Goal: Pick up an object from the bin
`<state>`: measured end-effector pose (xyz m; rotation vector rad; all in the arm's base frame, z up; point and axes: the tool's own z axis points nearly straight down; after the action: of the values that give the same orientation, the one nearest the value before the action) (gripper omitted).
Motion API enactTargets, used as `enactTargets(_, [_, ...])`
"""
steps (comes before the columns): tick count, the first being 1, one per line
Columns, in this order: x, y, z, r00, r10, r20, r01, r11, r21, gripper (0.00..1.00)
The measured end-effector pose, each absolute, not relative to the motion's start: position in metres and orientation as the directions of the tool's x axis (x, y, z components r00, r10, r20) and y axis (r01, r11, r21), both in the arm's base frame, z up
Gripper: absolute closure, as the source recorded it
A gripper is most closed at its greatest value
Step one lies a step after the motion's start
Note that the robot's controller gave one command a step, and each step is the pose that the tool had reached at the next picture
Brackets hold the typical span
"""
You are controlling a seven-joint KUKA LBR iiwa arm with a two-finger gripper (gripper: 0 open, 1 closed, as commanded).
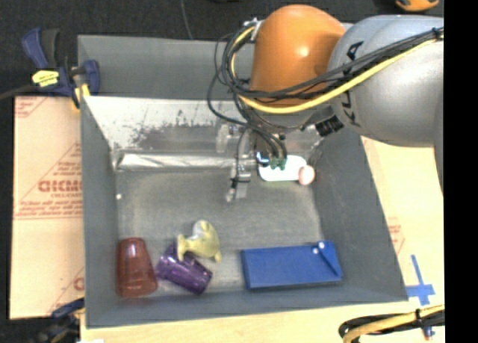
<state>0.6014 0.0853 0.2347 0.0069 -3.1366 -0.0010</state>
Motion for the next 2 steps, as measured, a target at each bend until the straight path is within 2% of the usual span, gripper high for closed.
enactTargets(1, [0.603, 0.085, 0.24, -1.0, -0.002, -0.004, -0.002, 1.0, 0.001, 0.0])
enactTargets(2, [0.564, 0.099, 0.149, -0.998, -0.065, -0.006, -0.065, 0.998, 0.0, 0.0])
